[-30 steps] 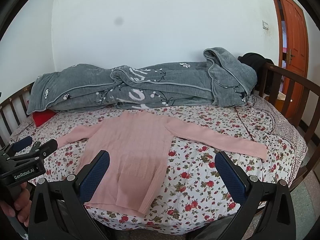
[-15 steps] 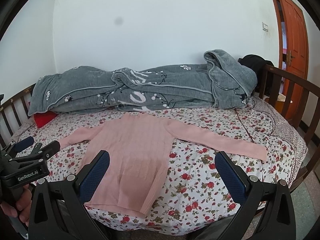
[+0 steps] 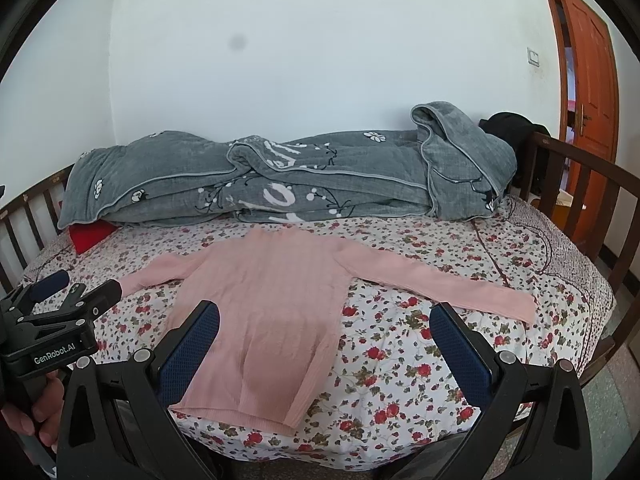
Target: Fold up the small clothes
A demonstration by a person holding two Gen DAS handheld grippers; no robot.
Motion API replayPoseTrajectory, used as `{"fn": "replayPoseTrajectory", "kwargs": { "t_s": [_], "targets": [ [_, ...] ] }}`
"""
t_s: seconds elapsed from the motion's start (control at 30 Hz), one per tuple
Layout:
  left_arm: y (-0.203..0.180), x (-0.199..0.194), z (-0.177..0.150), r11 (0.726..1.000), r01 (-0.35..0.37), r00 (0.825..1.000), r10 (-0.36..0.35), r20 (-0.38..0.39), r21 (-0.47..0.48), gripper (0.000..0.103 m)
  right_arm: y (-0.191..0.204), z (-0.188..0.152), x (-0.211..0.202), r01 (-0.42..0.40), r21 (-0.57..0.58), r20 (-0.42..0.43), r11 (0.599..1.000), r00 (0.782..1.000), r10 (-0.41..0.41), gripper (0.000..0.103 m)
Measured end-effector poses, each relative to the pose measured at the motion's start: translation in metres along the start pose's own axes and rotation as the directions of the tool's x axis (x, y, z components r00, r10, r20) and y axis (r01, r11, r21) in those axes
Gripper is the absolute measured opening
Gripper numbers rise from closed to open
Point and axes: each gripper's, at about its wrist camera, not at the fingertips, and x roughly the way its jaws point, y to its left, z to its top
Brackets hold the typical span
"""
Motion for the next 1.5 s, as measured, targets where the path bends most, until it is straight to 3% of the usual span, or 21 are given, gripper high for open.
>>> {"fn": "replayPoseTrajectory", "kwargs": {
  "t_s": [0.27,0.5,0.67,0.83,0.97,1.07,1.2,1.4,1.5],
  "targets": [
    [0.007,0.003,-0.008,1.0,-0.014,1.0,0.014,0.022,0.006,0.103,0.011,-0.001,0.003,-0.014,-0.007,0.006,1.0,1.0,0.014,0.103],
    [0.033,0.029,-0.03,0.999,-0.026,1.0,0.026,-0.005,-0.035,0.103,0.026,-0.008,0.028,-0.05,-0.02,-0.028,0.999,0.998,0.049,0.103],
    [0.081,0.069,-0.057,0.992,-0.061,0.997,0.056,-0.053,-0.111,0.103,0.042,-0.025,0.06,-0.049,-0.035,-0.018,0.998,0.999,0.049,0.103],
    [0.153,0.119,-0.086,0.97,-0.065,0.992,0.037,-0.121,-0.233,0.096,0.056,-0.042,0.103,-0.001,-0.064,-0.051,0.998,0.999,-0.002,0.103],
    [0.207,0.151,-0.1,0.955,-0.111,0.983,0.066,-0.169,-0.276,0.096,0.063,-0.053,0.124,-0.002,-0.084,-0.081,0.996,0.997,-0.005,0.103],
    [0.254,0.17,-0.112,0.928,-0.139,0.979,0.076,-0.189,-0.346,0.087,0.066,-0.06,0.134,0.005,-0.099,-0.104,0.995,0.994,-0.015,0.103],
    [0.317,0.185,-0.127,0.852,-0.117,0.988,0.047,-0.148,-0.51,0.082,0.065,-0.066,0.139,0.031,-0.114,-0.08,0.993,0.996,-0.04,0.103],
    [0.375,0.204,-0.144,0.737,-0.081,0.994,0.012,-0.108,-0.671,0.073,0.051,-0.072,0.15,0.043,-0.104,-0.07,0.994,0.996,-0.05,0.103],
    [0.39,0.212,-0.145,0.705,-0.068,0.997,0.016,-0.08,-0.706,0.066,0.043,-0.075,0.16,0.061,-0.096,-0.083,0.993,0.994,-0.069,0.103]
  ]
}}
